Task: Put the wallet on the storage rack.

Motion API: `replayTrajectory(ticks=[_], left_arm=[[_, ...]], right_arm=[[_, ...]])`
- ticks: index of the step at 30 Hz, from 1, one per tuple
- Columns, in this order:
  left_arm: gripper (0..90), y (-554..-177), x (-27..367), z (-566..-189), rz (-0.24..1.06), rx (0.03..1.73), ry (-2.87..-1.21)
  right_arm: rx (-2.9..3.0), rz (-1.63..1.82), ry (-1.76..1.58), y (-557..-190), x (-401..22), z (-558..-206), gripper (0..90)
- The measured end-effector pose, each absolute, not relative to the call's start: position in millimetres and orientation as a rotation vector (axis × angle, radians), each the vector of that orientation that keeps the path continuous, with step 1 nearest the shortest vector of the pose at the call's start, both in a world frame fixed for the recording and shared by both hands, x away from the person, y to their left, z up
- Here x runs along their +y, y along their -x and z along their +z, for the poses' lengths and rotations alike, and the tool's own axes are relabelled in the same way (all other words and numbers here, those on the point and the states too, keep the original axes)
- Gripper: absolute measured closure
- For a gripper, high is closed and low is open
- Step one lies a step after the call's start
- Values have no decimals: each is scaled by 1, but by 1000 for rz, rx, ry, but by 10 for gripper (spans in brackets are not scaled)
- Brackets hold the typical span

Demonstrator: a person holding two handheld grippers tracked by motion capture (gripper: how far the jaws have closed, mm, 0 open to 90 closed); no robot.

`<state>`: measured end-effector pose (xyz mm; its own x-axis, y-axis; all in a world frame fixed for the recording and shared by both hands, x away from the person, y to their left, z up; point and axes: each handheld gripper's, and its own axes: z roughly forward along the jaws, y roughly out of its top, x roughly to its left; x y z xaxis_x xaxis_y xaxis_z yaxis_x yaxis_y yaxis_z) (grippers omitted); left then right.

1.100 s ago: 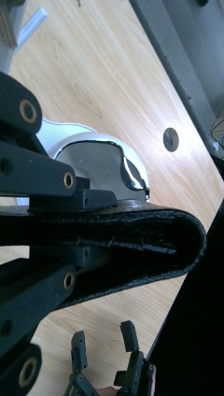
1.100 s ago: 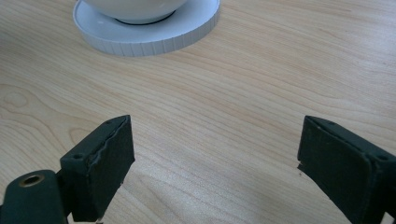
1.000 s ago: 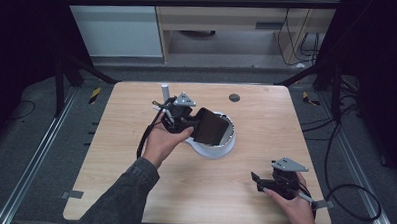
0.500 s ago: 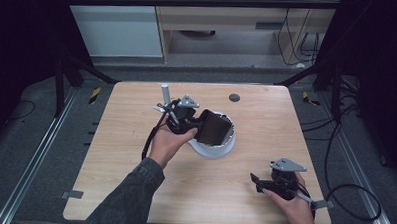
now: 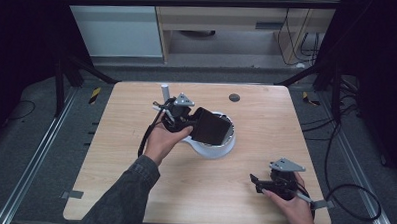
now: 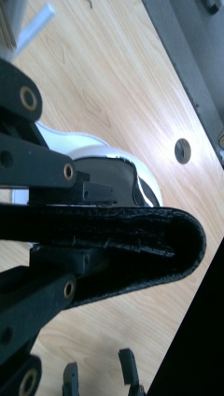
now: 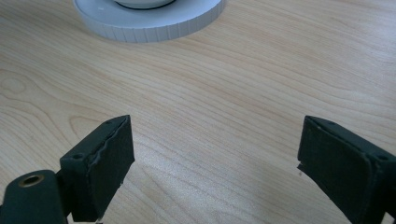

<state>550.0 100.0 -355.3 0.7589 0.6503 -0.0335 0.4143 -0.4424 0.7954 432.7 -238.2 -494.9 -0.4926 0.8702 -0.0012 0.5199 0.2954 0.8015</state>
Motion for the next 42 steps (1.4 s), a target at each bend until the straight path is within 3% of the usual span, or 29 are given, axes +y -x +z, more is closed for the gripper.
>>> replayTrajectory(ticks=[8,24,32,36,42], left_arm=[[618,-549,107,-357,380,801,-2061],[589,-533,128,-344,441,773,-1993],[644,-528,131,-341,429,759,-1994],[780,-530,131,-340,419,768,-2010],[793,-541,125,-339,485,797,-1997]], right_arm=[[2138,1060,-1245,-433,-237,-496,108],[2150,1052,-1250,-433,-237,-497,108],[2158,1045,-1249,-433,-236,-498,109],[2159,1047,-1254,-433,-236,-499,110],[2163,1042,-1243,-433,-237,-499,112]])
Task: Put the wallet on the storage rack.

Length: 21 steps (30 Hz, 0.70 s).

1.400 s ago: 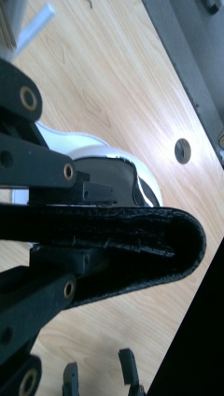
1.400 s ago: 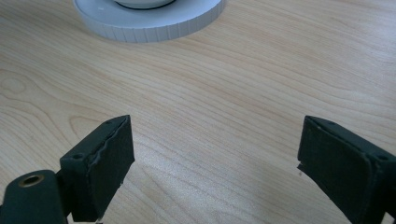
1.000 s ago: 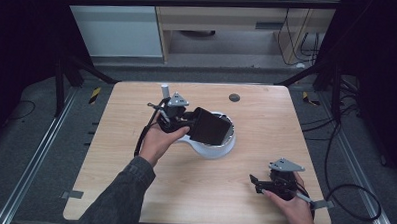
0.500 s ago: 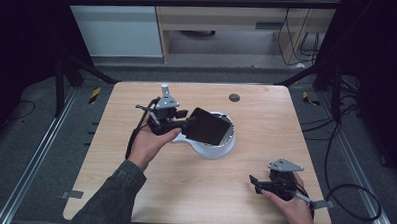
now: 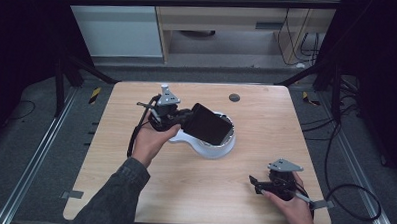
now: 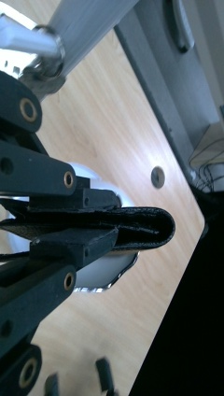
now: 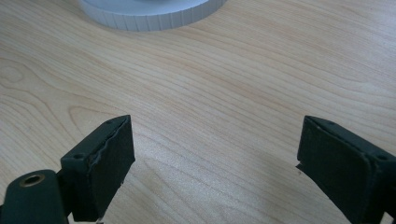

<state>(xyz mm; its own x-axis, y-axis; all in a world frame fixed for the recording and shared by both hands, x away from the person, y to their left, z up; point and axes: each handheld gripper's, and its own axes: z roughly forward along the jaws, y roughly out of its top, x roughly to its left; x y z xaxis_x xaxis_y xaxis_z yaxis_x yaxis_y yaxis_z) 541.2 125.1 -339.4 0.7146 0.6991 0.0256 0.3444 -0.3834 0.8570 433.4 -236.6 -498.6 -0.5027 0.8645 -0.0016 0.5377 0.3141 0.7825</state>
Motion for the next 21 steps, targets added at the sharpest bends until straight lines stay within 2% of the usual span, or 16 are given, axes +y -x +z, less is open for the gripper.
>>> replayTrajectory(ticks=[6,14,21], left_arm=[[783,-549,123,-339,499,811,-1997],[689,-544,128,-337,525,814,-1971],[658,-535,136,-327,547,794,-1922]], right_arm=[[2170,1040,-1243,-434,-236,-499,113],[2175,1034,-1247,-433,-236,-500,113],[2178,1033,-1247,-433,-235,-500,113]])
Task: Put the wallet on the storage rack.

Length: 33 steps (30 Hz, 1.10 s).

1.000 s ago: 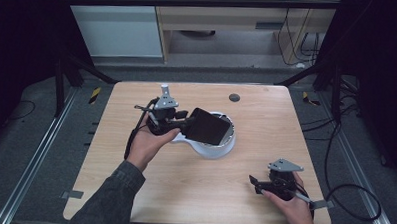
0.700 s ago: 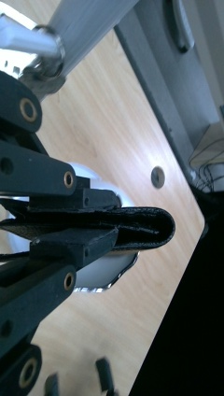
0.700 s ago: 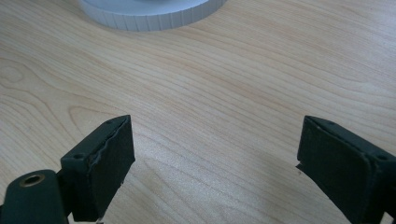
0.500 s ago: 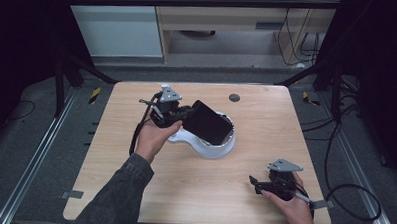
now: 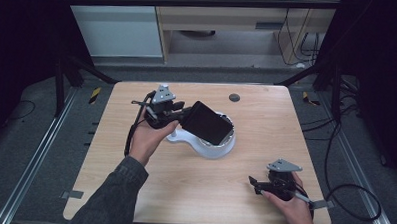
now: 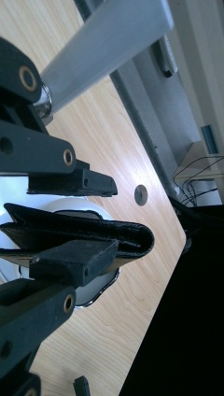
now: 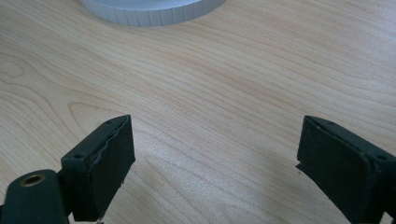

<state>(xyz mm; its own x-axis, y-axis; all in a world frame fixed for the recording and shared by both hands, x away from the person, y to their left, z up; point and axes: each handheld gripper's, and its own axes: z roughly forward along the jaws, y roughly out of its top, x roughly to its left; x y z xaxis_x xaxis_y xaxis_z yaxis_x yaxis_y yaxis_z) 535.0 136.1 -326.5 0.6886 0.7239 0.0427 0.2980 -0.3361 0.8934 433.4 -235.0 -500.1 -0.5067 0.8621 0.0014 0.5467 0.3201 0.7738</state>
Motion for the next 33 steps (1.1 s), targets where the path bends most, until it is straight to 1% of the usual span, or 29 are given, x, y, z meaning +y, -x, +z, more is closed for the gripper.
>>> replayTrajectory(ticks=[7,13,14,20,25,33], left_arm=[[599,-517,142,-319,589,737,-1916],[427,-493,151,-325,610,698,-1924],[375,-490,153,-328,611,697,-1926],[225,-470,163,-350,565,698,-1952],[174,-459,169,-369,544,705,-1963],[119,-455,185,-417,529,752,-2044]], right_arm=[[2178,1031,-1246,-433,-235,-500,113],[2186,1019,-1241,-434,-234,-501,109],[2186,1018,-1237,-434,-234,-502,106],[2180,1006,-1254,-436,-233,-503,58],[2183,991,-1265,-438,-232,-505,50],[2198,972,-1265,-440,-230,-508,46]])
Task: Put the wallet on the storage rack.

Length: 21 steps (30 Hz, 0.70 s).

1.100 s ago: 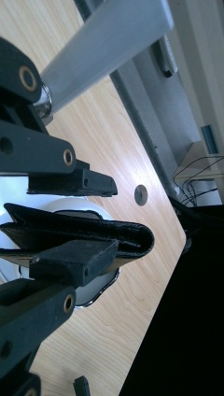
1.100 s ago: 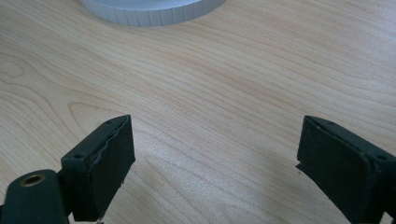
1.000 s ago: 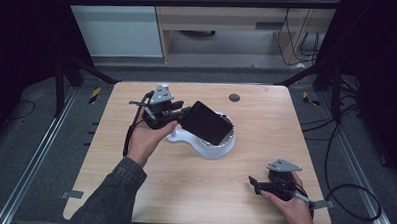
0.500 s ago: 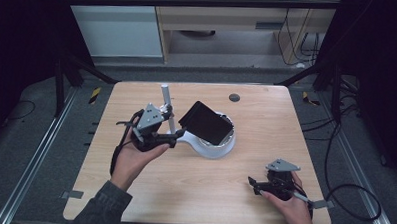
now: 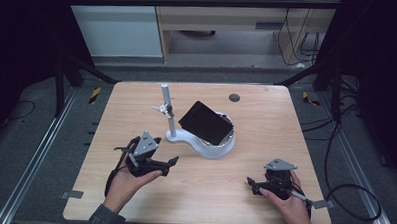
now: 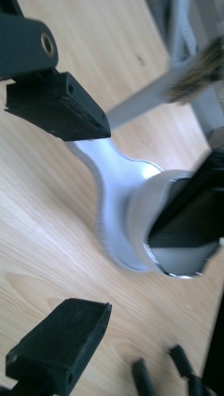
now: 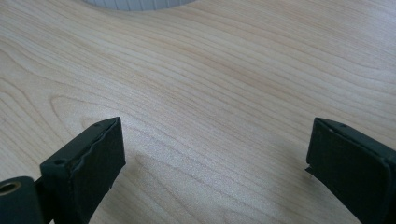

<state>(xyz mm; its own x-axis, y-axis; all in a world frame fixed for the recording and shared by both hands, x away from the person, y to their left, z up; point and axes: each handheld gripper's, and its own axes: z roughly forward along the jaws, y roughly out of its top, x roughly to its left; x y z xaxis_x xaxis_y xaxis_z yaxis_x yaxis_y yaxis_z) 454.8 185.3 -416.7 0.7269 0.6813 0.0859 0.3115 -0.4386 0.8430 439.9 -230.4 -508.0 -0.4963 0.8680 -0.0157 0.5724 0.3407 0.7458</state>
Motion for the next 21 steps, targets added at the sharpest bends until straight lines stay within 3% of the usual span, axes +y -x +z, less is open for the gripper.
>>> replayTrajectory(ticks=[11,21], left_arm=[[66,-464,223,-485,462,919,-2149],[35,-468,239,-508,449,996,-2170]], right_arm=[[2219,951,-1283,-443,-228,-512,38],[2224,954,-1281,-442,-227,-513,24]])
